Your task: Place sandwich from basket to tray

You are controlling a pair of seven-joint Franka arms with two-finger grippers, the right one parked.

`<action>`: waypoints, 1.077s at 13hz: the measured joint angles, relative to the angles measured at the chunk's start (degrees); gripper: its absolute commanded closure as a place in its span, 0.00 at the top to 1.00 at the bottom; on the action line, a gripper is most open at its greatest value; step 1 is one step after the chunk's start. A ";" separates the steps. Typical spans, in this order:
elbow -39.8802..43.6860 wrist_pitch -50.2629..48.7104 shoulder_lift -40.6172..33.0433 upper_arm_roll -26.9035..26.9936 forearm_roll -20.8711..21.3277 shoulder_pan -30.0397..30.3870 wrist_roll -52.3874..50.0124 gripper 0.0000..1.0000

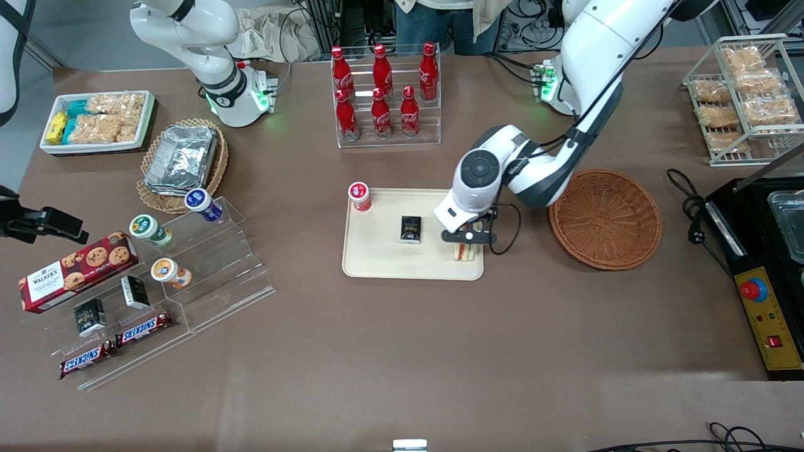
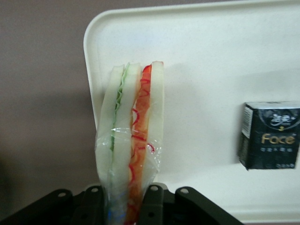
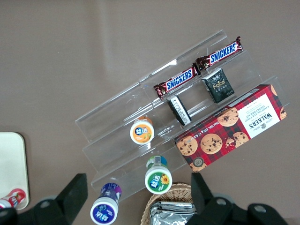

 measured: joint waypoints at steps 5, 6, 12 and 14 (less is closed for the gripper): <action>0.34 0.18 1.48 0.11 3.31 -0.51 -2.05 1.00; 0.77 0.03 1.40 0.13 3.36 -0.39 -2.05 1.00; 7.36 -13.53 -9.61 -0.09 -2.28 2.69 1.07 1.00; 11.93 -20.97 -15.08 -0.04 -8.14 5.58 4.91 1.00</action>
